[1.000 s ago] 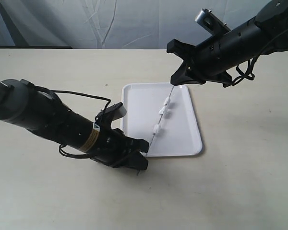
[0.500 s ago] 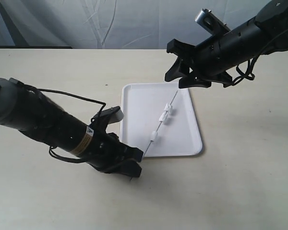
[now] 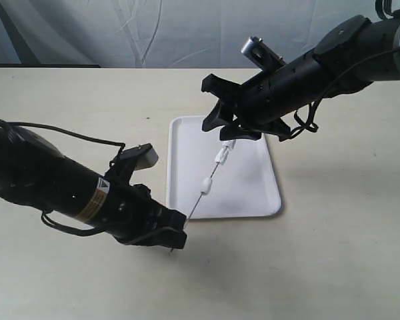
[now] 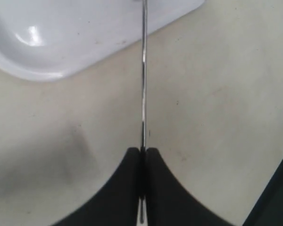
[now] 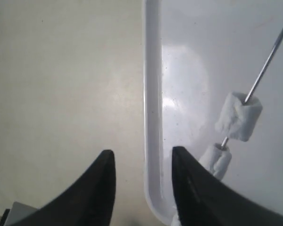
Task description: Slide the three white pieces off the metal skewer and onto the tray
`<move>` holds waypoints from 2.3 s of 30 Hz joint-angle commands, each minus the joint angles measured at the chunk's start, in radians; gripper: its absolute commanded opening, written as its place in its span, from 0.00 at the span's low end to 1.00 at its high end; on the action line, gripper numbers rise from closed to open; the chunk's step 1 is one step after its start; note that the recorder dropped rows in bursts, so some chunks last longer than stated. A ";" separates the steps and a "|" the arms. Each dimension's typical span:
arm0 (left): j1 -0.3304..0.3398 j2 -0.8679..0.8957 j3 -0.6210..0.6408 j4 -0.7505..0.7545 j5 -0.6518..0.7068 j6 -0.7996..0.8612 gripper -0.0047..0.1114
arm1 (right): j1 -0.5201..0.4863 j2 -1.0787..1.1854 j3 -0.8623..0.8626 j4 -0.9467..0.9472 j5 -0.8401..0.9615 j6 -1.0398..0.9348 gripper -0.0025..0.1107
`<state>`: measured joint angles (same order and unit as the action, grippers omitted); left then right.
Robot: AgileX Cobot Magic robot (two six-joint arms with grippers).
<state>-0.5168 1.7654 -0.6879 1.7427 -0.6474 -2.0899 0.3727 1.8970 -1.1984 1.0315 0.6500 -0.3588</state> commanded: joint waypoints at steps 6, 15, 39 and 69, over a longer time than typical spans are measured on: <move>0.041 -0.019 0.070 0.002 0.053 0.000 0.04 | 0.016 0.004 -0.004 0.016 -0.044 -0.006 0.36; 0.048 -0.112 0.076 0.002 0.038 0.000 0.04 | 0.016 0.023 -0.004 0.005 -0.063 -0.006 0.36; 0.048 -0.137 0.076 0.002 -0.034 0.000 0.04 | 0.016 0.023 -0.004 0.005 -0.107 -0.006 0.36; 0.048 -0.147 0.105 0.002 -0.024 0.001 0.04 | 0.017 0.043 -0.004 0.005 -0.118 -0.006 0.22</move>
<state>-0.4699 1.6276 -0.6012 1.7467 -0.6753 -2.0899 0.3880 1.9412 -1.1984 1.0441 0.5458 -0.3588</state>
